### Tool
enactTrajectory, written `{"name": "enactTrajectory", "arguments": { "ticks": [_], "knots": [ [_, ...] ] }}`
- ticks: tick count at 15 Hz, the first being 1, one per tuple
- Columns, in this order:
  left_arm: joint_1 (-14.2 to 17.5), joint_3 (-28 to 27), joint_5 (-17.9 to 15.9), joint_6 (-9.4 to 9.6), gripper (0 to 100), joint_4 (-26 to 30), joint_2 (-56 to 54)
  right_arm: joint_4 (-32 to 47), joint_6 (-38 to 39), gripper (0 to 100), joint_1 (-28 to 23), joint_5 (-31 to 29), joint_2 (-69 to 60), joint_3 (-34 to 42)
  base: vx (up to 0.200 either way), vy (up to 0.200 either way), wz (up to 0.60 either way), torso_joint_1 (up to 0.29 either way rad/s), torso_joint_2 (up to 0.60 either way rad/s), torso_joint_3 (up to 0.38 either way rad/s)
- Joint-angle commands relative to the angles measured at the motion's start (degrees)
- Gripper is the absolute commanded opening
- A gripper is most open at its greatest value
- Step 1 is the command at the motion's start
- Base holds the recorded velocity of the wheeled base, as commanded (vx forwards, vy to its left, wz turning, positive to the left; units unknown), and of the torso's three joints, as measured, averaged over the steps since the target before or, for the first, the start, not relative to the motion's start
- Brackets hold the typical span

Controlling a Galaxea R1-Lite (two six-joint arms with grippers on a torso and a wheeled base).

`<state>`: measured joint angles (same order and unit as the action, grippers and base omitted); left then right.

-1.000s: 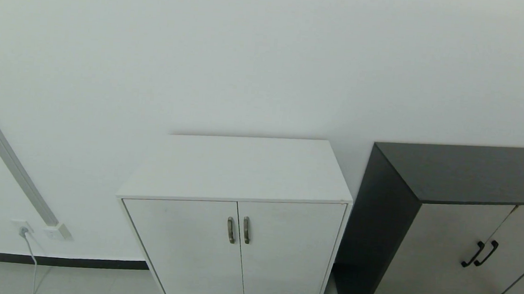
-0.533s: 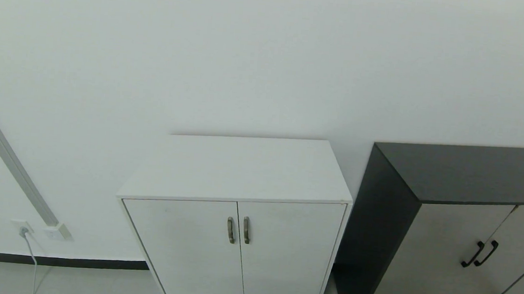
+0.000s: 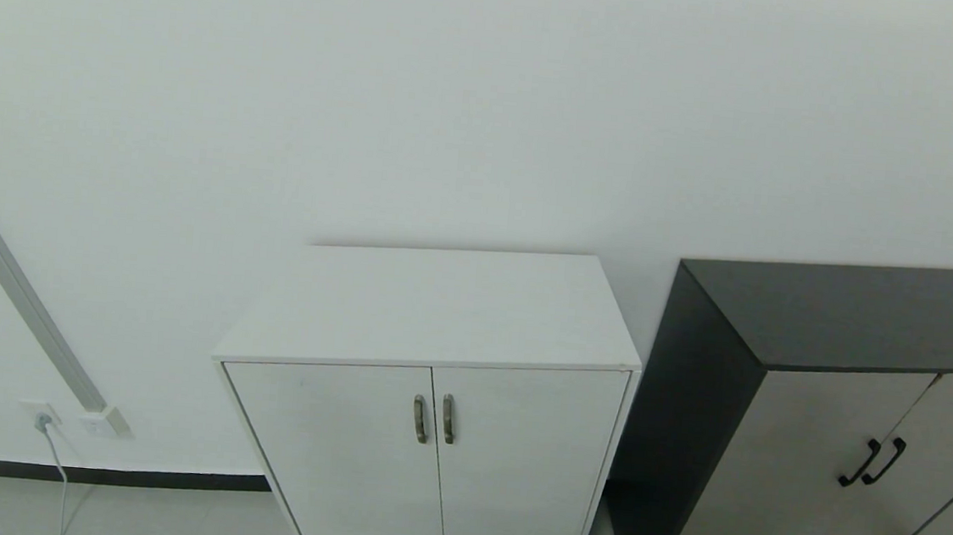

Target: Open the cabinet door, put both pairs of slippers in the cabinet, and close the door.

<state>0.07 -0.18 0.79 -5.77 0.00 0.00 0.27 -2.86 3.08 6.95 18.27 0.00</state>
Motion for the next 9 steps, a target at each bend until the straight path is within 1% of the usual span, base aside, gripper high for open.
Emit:
{"name": "enactTrajectory", "arguments": {
  "ticks": [1,2,5,7,9],
  "knots": [
    [0.0,0.0,0.0,-0.03,0,0.0,0.0,0.0,0.0,0,-2.1,0.0,-6.0,0.0,0.000,0.000,0.00,0.000,0.00,0.000],
    [0.0,0.0,0.0,0.05,0,0.0,0.0,0.0,0.0,0,-2.4,0.0,-10.9,0.0,0.000,0.000,0.00,0.000,0.00,0.000],
    [0.0,0.0,0.1,-0.03,0,0.0,0.0,-0.1,0.1,0,-2.5,0.0,-17.0,0.0,0.000,0.000,0.00,0.000,0.00,0.000],
    [0.0,0.0,0.1,-0.03,0,0.0,0.0,-0.2,2.0,0,-3.0,-0.3,-18.1,0.0,0.000,0.000,0.00,0.000,0.00,0.000],
    [0.0,0.0,0.1,-0.03,0,0.0,0.0,-0.4,4.4,0,-3.0,-3.1,-18.2,0.0,0.000,0.000,0.00,0.000,0.00,0.000]
  ]
}}
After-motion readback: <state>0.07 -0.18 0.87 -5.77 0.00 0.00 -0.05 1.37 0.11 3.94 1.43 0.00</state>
